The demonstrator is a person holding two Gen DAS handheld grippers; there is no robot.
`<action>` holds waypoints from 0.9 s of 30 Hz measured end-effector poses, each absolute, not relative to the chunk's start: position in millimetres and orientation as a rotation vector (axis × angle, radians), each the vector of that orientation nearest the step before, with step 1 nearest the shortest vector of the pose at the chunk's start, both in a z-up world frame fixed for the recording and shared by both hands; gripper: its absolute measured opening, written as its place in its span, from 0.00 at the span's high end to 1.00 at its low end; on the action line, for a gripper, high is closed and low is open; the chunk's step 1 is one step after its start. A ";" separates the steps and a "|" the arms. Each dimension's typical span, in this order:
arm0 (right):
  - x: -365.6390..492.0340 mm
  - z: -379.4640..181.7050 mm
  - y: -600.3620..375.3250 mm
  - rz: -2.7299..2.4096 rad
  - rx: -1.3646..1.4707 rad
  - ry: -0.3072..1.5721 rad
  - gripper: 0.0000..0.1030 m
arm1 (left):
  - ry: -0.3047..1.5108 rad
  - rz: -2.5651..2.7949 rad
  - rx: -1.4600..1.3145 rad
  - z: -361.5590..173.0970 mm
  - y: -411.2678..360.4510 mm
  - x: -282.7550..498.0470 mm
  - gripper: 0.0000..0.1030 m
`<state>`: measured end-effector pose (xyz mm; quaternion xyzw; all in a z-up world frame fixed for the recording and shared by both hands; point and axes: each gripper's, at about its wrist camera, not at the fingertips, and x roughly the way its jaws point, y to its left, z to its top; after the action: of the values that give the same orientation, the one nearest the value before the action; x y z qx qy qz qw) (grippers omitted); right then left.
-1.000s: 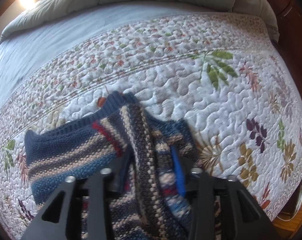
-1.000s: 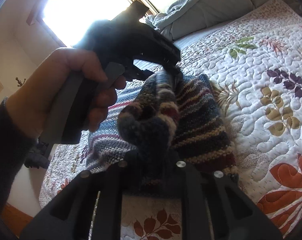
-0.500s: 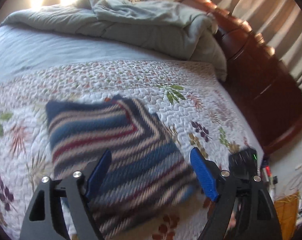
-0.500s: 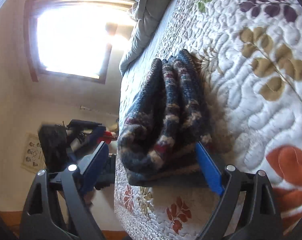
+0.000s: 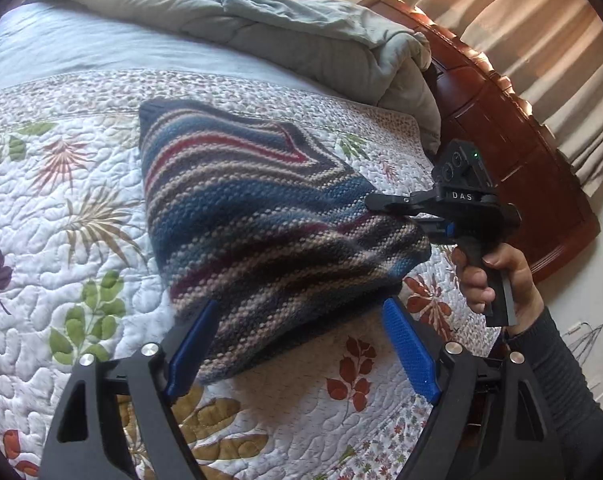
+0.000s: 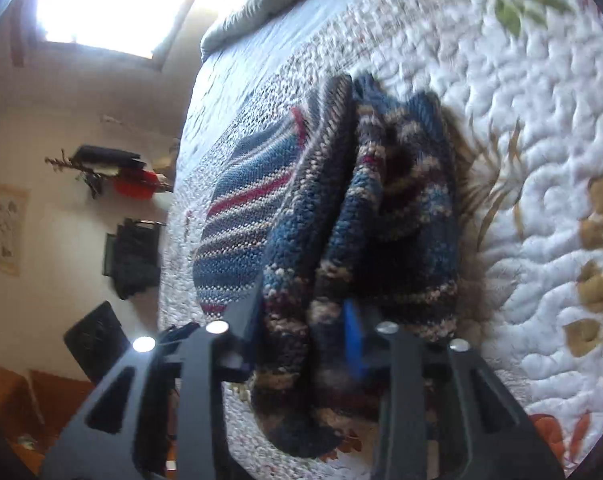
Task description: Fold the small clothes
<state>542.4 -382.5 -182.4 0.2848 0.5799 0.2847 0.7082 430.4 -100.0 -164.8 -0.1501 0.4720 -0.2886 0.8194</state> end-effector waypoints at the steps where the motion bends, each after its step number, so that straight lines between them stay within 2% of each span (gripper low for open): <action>1: 538.4 -172.8 -384.3 0.630 0.615 1.266 0.75 | 1.004 -0.619 -0.323 -163.4 -101.0 430.4 0.18; 6: 491.8 -148.2 -408.0 0.602 0.563 1.149 0.77 | 1.018 -0.688 -0.355 -160.3 -106.1 427.3 0.18; 12: 467.7 -219.8 -427.5 0.538 0.600 1.177 0.76 | 1.103 -0.724 -0.332 -178.2 -115.5 430.5 0.20; 16: 475.7 -203.6 -432.3 0.562 0.616 1.137 0.64 | 1.137 -0.711 -0.329 -189.6 -117.2 436.4 0.20; 22: 515.2 -171.7 -440.9 0.490 0.589 1.068 0.60 | 1.130 -0.728 -0.347 -193.2 -120.9 430.8 0.19; 25: 549.5 -174.3 -433.9 0.468 0.588 1.081 0.51 | 1.128 -0.736 -0.329 -193.1 -126.0 427.6 0.19; 27: 569.6 -183.9 -427.9 0.439 0.581 1.108 0.50 | 1.129 -0.737 -0.319 -193.0 -127.2 426.9 0.19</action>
<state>569.6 -427.9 -183.9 0.2699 0.5141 0.2038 0.7882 426.9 -127.2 -193.0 -0.1469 0.5203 -0.3399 0.7695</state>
